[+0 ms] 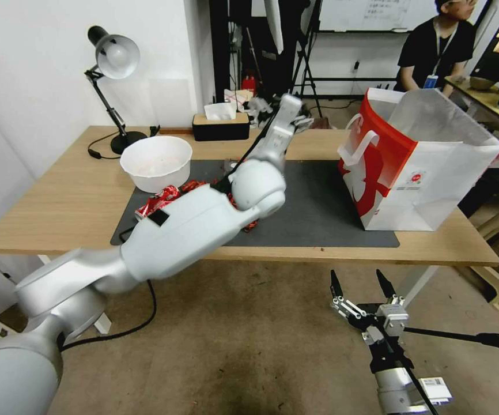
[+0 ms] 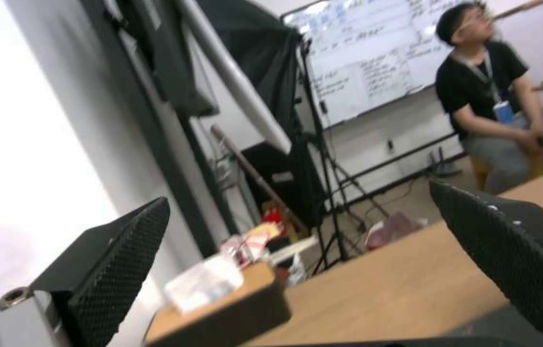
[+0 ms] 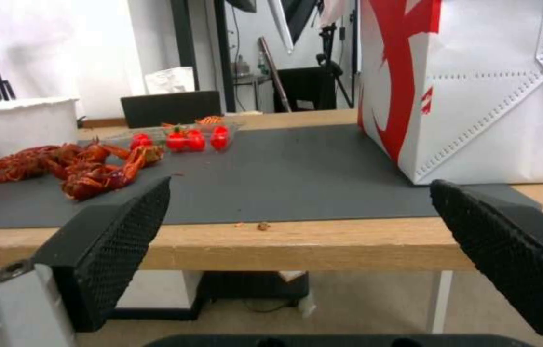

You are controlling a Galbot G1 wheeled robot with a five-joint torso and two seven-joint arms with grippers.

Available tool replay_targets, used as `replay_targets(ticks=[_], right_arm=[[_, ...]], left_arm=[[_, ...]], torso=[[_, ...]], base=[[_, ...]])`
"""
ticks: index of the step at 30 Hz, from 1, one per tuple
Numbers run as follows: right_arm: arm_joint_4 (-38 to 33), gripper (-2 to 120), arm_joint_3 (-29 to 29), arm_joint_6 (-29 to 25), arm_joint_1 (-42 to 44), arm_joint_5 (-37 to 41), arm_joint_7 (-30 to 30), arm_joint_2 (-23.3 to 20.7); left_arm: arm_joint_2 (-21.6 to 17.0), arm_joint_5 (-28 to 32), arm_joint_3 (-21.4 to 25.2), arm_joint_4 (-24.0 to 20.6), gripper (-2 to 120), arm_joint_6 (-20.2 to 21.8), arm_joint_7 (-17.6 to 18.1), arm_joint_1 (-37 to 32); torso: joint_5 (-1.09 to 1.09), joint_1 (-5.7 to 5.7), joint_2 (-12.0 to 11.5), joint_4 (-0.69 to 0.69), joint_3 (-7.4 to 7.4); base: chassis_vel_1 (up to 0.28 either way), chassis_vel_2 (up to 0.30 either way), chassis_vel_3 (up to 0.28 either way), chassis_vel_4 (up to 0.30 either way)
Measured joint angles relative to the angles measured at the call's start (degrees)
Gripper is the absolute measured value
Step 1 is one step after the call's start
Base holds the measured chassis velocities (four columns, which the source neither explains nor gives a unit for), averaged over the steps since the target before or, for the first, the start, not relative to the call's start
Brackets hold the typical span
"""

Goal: Pick up the trash from the table and place it into the takeout bag.

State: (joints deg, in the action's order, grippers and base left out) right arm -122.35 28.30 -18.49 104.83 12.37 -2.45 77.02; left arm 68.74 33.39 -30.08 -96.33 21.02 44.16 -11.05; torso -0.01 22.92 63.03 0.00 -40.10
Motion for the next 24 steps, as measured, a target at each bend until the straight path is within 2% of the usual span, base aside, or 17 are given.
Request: replay_targets(ticks=[3,4,7,13,14,15,18,22,24], right_arm=[[0.0,100,-0.1,0.0,0.2,-0.2,0.0,0.0],[0.0,100,-0.1,0.0,0.2,-0.2,0.0,0.0],[0.0,100,-0.3,0.0,0.2,-0.7,0.0,0.0],[0.0,100,-0.5,0.0,0.3,-1.0,0.0,0.1],[0.1,100,-0.7,0.0,0.3,-1.2,0.0,0.1],[0.1,100,-0.7,0.0,0.3,-1.2,0.0,0.1],[0.1,100,-0.9,0.1,0.1,-1.4,0.0,0.0],[0.0,100,-1.0,0.3,0.0,-1.5,0.0,-0.3],[0.0,100,-1.2,0.5,-0.1,-1.6,0.0,-0.4]], left_arm=[[-3.1,-0.6,2.3,-3.5,100,0.3,-0.1,-4.6],[-3.1,-0.6,2.3,-3.5,100,0.3,-0.1,-4.6],[-7.0,-2.0,4.9,-6.7,100,-0.3,-1.5,-9.9],[-10.1,-4.8,7.4,-8.9,100,-0.5,-1.5,-14.7],[-10.9,-5.2,9.3,-10.0,100,-0.6,-1.7,-16.9],[-10.9,-5.2,9.3,-10.0,100,-0.6,-1.7,-16.9],[-12.5,-6.2,14.8,-12.4,100,-1.5,-2.8,-22.6],[-13.3,-6.7,17.9,-13.8,100,-1.8,-3.7,-25.9],[-14.7,-7.7,21.0,-15.5,100,-2.5,-4.9,-30.2]], torso=[[0.0,0.0,0.0,0.01,0.0],[0.0,0.0,0.0,0.01,0.0],[-0.01,0.0,0.0,0.02,0.0],[-0.01,0.0,0.0,0.0,-0.01],[0.02,0.0,0.0,0.0,0.0],[0.02,0.0,0.0,0.0,0.0],[0.01,0.0,0.0,0.0,0.0],[0.0,0.0,0.0,0.0,0.0],[0.01,0.0,0.0,0.0,0.0]], base=[[0.0,0.0,0.0,0.0],[0.0,0.0,0.0,0.0],[0.0,0.0,0.0,0.0],[0.0,0.0,0.0,0.0],[0.0,0.0,0.0,0.0],[0.0,0.0,0.0,0.0],[0.0,0.0,0.0,0.0],[0.0,0.0,0.0,0.0],[0.0,0.0,0.0,0.0]])
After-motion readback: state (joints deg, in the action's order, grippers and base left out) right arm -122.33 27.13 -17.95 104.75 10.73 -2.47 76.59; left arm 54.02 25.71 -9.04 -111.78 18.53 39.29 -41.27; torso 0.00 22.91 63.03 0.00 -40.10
